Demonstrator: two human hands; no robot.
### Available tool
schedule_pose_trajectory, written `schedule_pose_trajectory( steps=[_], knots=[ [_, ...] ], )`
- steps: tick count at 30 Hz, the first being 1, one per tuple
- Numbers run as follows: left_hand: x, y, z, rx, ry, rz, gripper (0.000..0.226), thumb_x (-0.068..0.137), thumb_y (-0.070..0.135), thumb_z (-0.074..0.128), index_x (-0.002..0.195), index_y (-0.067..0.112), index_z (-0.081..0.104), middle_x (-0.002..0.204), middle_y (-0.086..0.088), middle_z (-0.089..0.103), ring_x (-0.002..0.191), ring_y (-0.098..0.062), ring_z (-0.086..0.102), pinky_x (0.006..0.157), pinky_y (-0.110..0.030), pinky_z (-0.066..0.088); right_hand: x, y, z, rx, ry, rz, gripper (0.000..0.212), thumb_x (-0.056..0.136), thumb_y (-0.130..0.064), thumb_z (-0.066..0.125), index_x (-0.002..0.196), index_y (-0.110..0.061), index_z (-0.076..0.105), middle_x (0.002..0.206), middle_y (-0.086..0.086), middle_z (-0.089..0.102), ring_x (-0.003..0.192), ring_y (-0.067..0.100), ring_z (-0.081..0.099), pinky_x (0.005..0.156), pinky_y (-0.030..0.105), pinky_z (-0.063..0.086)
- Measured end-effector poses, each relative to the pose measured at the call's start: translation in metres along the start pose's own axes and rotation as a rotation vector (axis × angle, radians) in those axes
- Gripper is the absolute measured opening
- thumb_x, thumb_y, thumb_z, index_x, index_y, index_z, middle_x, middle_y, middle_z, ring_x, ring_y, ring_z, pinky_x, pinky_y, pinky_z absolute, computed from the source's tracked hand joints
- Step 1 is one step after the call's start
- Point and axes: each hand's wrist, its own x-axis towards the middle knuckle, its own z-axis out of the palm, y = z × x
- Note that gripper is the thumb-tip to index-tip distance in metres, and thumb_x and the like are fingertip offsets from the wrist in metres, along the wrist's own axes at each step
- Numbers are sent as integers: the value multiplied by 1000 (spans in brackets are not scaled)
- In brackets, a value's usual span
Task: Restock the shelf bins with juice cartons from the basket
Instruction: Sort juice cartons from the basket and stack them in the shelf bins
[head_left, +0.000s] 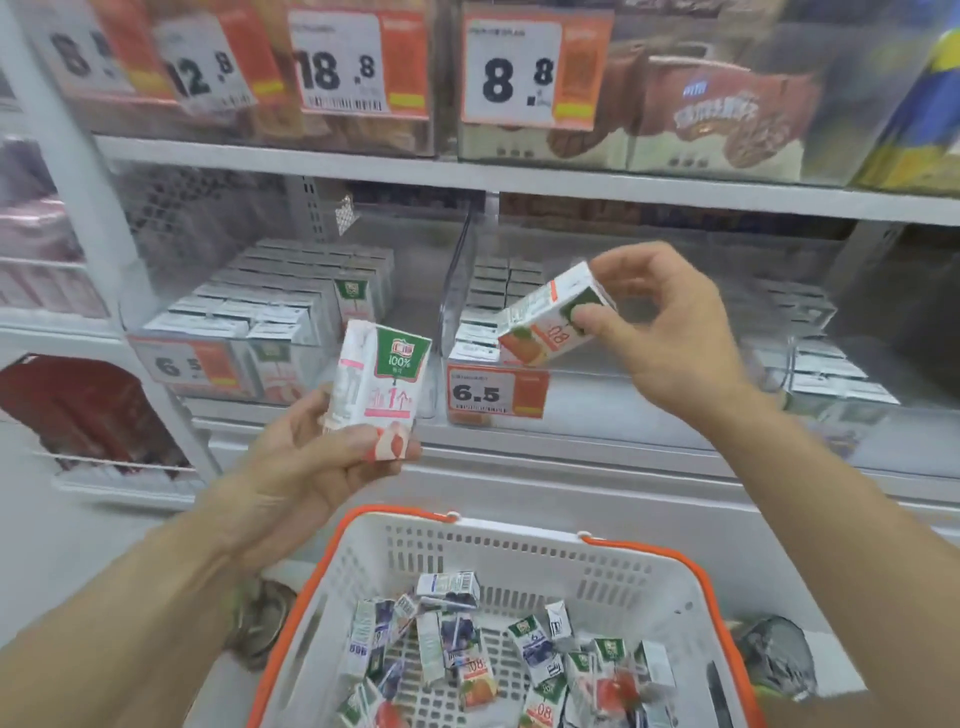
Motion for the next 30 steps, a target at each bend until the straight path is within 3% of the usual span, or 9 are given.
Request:
schedule_pose_trajectory(
  steps=[3, 7, 15, 20, 22, 24, 27, 30],
  knots=[
    [24, 24, -1, 37, 1, 59, 95, 38, 28, 101, 117, 0, 57, 90, -21, 71, 83, -32, 73, 68, -30, 59, 15, 8, 14, -178, -46, 7, 29, 82, -12, 78, 101, -26, 61, 97, -21, 63, 97, 3, 57, 88, 19, 42],
    [50, 18, 1, -49, 49, 99, 95, 44, 29, 100, 124, 9, 52, 96, -17, 70, 89, -31, 72, 72, -30, 59, 38, 24, 36, -333, -189, 95, 29, 82, -18, 80, 95, -36, 60, 100, -15, 63, 103, 9, 55, 84, 23, 38],
    [62, -21, -4, -134, 122, -61, 66, 44, 40, 99, 96, 8, 74, 99, -26, 69, 82, -34, 71, 67, -33, 60, 69, 33, 75, -359, -207, 322, 27, 69, -14, 91, 87, -23, 73, 95, -4, 69, 93, 13, 63, 79, 23, 48],
    [62, -23, -10, -190, 111, -150, 80, 44, 40, 99, 106, 1, 67, 98, -26, 67, 82, -33, 70, 67, -33, 60, 71, 30, 76, -394, -212, 431, 32, 62, -17, 94, 89, -16, 76, 97, -1, 68, 90, 12, 60, 73, 23, 45],
    [62, -21, -9, -202, 98, -163, 72, 46, 39, 98, 104, 4, 71, 99, -26, 67, 83, -33, 69, 68, -33, 60, 70, 30, 75, -385, -218, 490, 35, 60, -18, 95, 89, -15, 75, 99, 0, 67, 89, 14, 61, 72, 25, 46],
    [60, -21, -7, -216, 75, -170, 67, 49, 37, 97, 103, 6, 73, 98, -25, 66, 83, -33, 69, 70, -34, 60, 68, 33, 77, -395, -250, 542, 38, 58, -18, 96, 88, -15, 72, 98, 1, 66, 80, 12, 61, 65, 23, 44],
    [56, -18, -3, -257, 51, -183, 77, 54, 35, 95, 115, 0, 64, 97, -24, 64, 82, -32, 66, 72, -35, 59, 67, 37, 79, -404, -300, 569, 38, 59, -20, 96, 83, -17, 67, 96, 1, 65, 72, 9, 57, 54, 22, 40],
    [54, -14, 1, -275, 67, -174, 83, 53, 35, 95, 120, -1, 61, 95, -24, 63, 80, -31, 65, 70, -35, 59, 68, 25, 75, -445, -317, 518, 25, 73, -24, 87, 89, -17, 69, 96, -3, 64, 85, 14, 61, 68, 23, 43]
  ],
)
